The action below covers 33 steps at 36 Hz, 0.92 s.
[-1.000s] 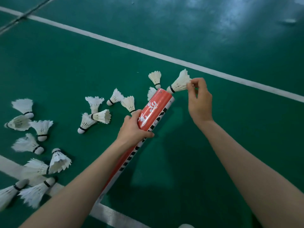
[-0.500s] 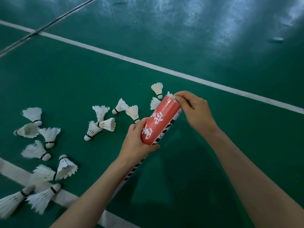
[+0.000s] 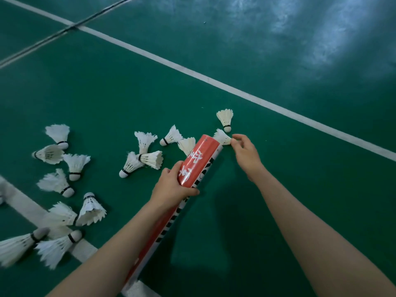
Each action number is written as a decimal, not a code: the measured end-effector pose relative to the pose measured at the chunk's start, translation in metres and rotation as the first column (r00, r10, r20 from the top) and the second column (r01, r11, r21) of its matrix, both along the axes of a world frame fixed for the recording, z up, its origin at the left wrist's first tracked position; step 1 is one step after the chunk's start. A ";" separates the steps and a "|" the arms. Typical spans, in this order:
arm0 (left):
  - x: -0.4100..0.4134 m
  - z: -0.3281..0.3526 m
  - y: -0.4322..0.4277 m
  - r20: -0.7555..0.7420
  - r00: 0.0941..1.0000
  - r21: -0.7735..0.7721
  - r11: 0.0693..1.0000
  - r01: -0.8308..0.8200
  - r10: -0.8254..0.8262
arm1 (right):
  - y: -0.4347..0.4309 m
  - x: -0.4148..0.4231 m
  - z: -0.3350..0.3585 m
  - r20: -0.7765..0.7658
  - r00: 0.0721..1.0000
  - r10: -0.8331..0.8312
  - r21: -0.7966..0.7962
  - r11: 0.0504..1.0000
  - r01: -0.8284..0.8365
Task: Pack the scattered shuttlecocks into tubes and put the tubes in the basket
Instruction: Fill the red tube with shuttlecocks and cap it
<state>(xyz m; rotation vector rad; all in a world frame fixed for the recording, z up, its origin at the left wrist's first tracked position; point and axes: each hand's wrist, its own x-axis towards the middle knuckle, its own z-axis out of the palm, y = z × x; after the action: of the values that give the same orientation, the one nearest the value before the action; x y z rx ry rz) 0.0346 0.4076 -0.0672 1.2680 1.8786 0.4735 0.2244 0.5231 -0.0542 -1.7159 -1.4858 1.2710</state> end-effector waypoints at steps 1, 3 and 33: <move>-0.003 -0.004 0.002 0.005 1.000 -0.014 1.000 -0.010 0.010 | 0.008 -0.002 -0.009 0.061 0.998 0.023 -0.006 1.000 -0.022; -0.007 -0.011 0.007 0.014 0.999 -0.033 0.999 -0.036 0.036 | 0.021 -0.006 -0.026 0.206 0.975 0.085 -0.008 0.996 -0.086; 0.031 0.001 -0.001 0.007 0.998 0.016 0.998 0.055 -0.055 | 0.003 0.011 0.028 0.010 0.993 0.116 0.108 0.987 -0.117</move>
<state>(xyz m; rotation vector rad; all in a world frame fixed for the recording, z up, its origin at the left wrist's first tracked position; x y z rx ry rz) 0.0653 0.4061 -0.0666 1.3230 1.8323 0.4637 0.2355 0.5261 -0.0265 -1.5832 -1.6473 1.2221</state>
